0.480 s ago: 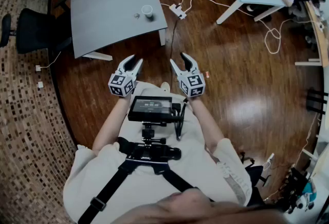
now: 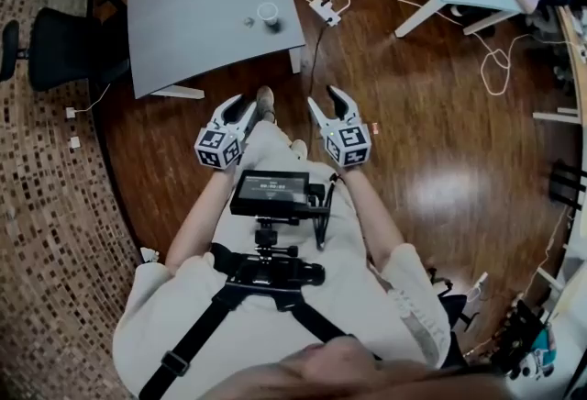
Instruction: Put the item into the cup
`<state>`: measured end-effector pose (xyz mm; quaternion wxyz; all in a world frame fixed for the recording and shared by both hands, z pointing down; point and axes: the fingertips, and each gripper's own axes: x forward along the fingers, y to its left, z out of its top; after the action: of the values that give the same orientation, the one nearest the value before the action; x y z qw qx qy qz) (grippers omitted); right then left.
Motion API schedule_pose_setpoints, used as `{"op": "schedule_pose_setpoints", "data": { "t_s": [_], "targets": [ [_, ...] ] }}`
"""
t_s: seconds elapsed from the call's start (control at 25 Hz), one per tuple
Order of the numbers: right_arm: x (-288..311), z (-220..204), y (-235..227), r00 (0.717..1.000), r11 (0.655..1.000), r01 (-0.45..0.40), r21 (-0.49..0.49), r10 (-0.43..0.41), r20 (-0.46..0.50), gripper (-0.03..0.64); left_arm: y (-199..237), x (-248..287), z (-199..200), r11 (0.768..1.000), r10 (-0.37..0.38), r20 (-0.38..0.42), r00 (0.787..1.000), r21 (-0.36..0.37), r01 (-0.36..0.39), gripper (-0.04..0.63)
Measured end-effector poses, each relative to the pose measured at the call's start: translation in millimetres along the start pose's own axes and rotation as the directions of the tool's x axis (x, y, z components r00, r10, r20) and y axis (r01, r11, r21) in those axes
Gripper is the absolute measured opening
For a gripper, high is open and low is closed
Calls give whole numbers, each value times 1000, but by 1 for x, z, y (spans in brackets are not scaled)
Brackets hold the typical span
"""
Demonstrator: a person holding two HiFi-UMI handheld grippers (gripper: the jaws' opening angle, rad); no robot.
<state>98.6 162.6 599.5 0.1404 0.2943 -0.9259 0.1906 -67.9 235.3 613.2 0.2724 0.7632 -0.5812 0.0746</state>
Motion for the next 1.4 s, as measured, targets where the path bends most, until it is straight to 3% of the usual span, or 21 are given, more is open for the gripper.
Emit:
{"op": "schedule_pose_setpoints", "data": {
  "t_s": [0.4, 0.92, 1.2, 1.4],
  "targets": [
    [68, 23, -27, 999, 1000, 12, 10, -11, -36, 241, 65, 68, 36, 999, 2, -28, 1000, 52, -1, 146],
    [187, 73, -70, 995, 998, 56, 19, -55, -78, 241, 178, 166, 60, 986, -25, -179, 983, 157, 54, 144],
    [247, 67, -99, 990, 997, 78, 28, -74, -121, 241, 242, 220, 30, 970, -51, -314, 948, 210, 122, 138],
    [264, 77, -115, 985, 992, 122, 23, -118, -125, 241, 256, 242, 18, 956, -87, -393, 915, 226, 188, 138]
  ]
}}
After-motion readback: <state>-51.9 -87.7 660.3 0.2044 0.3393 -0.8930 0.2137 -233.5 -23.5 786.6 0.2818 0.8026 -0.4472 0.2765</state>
